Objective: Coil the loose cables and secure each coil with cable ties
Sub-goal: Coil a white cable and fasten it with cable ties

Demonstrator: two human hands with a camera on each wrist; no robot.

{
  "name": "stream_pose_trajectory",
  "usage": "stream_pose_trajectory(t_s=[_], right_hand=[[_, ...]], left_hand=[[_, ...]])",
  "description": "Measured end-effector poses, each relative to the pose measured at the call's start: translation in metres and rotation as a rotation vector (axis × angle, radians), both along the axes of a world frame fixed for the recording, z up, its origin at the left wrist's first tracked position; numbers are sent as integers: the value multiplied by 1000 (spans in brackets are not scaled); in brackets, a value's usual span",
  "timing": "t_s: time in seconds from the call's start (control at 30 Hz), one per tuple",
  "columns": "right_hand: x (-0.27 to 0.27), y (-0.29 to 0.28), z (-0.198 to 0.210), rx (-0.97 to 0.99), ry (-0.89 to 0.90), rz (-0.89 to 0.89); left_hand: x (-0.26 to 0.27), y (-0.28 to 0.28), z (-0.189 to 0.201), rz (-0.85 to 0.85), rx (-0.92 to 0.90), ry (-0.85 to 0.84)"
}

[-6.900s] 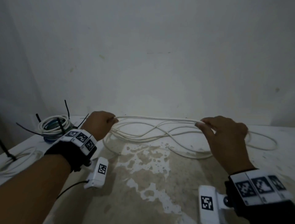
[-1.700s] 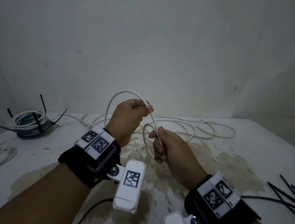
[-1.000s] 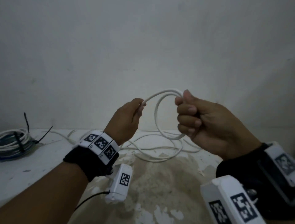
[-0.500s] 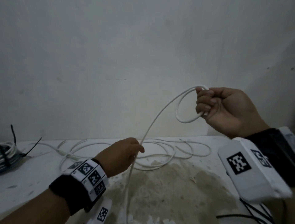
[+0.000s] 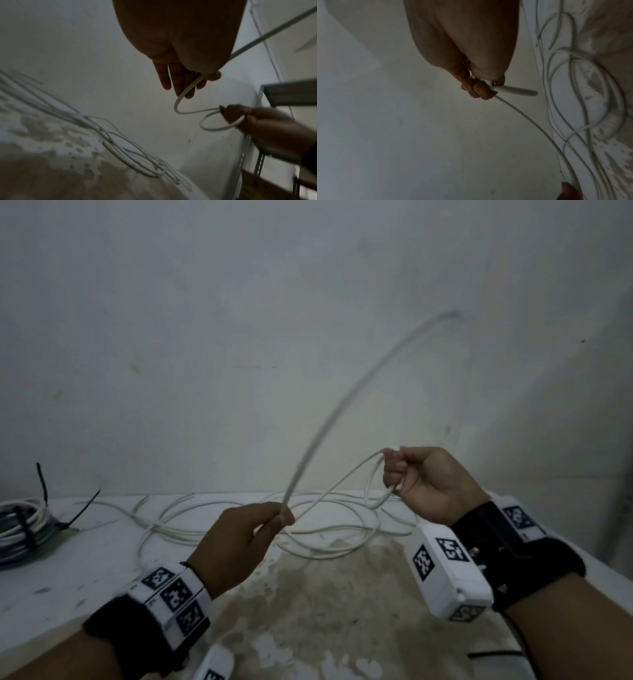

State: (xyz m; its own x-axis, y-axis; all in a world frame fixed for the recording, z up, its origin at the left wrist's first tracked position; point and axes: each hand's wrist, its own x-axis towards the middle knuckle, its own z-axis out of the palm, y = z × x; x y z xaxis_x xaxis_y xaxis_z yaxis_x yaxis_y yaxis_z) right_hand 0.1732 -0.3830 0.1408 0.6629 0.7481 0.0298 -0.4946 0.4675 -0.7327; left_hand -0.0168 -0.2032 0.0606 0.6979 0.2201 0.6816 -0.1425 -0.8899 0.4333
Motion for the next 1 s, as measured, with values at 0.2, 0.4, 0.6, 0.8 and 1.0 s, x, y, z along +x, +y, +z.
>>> stream_pose_trajectory(t_s=[0.2, 0.4, 0.6, 0.8, 1.0], right_hand=[[-13, 17, -18, 9, 67, 14], [-24, 30, -14, 12, 103, 42], [-37, 45, -30, -44, 65, 20], [-56, 53, -62, -206, -255, 2], [-77, 51, -78, -273, -548, 10]], left_hand=[[4, -18, 6, -44, -501, 7], [4, -33, 7, -84, -612, 112], [3, -56, 13, -203, -664, 164], [3, -63, 34, -226, -748, 103], [7, -56, 44, -235, -905, 60]])
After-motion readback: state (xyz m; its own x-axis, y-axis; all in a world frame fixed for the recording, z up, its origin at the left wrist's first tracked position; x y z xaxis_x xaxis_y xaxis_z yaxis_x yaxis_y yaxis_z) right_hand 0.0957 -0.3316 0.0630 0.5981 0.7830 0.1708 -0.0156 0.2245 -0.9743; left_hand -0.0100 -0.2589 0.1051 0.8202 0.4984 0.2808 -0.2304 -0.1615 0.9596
